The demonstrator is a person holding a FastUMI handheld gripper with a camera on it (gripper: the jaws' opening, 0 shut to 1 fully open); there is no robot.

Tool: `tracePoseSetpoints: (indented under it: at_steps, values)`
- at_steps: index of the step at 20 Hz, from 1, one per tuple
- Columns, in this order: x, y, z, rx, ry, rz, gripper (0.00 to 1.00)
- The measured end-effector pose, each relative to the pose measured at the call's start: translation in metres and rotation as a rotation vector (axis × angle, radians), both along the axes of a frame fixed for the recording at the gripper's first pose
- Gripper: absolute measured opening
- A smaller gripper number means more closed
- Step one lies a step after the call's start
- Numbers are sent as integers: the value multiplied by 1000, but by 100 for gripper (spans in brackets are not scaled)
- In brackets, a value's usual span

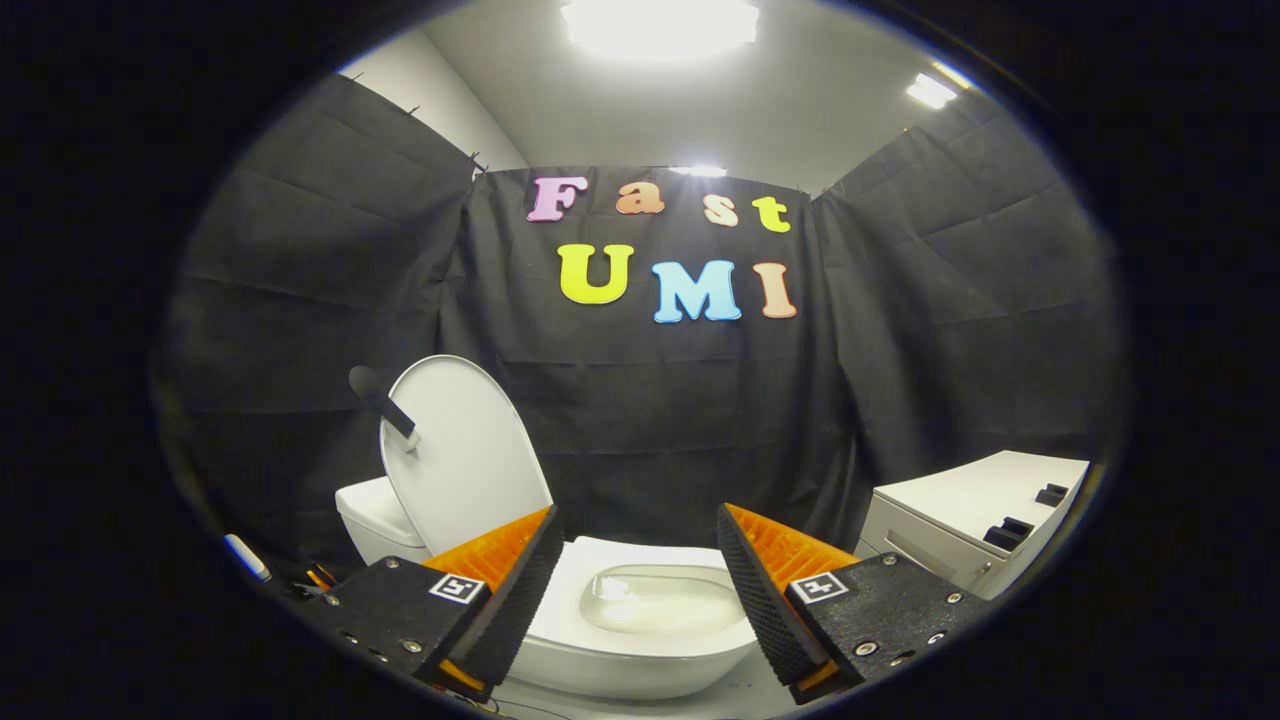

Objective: Open the toilet lid.

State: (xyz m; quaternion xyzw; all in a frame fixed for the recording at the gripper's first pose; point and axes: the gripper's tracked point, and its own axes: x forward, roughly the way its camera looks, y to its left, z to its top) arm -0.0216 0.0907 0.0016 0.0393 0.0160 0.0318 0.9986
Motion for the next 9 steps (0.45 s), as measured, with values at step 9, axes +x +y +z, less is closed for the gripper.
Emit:
tracePoseSetpoints:
  at_steps: [9]
  values:
    - [2,10,-9,-50,40,30,95]
